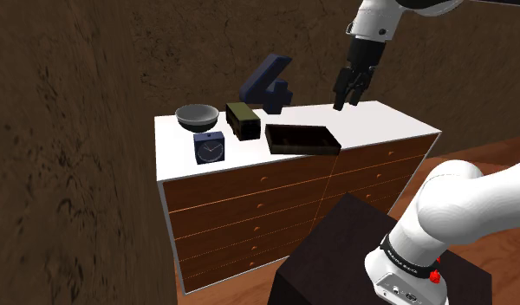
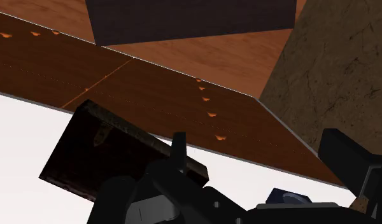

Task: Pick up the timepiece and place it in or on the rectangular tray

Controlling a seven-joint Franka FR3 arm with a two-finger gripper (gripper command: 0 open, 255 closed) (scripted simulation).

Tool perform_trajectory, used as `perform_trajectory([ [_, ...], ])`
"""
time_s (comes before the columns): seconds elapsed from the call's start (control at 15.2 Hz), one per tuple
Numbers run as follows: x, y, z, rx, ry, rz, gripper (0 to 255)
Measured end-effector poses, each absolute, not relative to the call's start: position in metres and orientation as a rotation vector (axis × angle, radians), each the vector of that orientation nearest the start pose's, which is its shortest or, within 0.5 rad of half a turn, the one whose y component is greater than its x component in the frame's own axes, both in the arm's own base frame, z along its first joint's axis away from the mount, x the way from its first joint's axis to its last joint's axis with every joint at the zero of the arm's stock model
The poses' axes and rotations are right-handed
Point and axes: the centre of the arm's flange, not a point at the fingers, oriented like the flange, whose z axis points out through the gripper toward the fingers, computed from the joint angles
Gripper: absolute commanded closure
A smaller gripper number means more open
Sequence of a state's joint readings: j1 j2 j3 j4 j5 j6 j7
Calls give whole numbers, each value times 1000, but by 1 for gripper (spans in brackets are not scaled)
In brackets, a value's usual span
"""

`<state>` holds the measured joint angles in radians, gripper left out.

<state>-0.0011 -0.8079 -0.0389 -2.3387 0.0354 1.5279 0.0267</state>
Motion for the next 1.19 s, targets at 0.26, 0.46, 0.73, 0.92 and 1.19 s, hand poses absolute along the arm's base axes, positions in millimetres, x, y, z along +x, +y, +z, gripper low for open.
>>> perform_trajectory([
  [0.26,323,-14,592,-3081,-11,4,0],
  [0.46,356,-6,575,-3083,-143,4,0],
  [0.73,405,4,554,-3076,-325,-1,0],
  [0.92,440,12,537,-3064,-462,-2,0],
  [1.19,483,32,519,-3039,-643,-7,0],
])
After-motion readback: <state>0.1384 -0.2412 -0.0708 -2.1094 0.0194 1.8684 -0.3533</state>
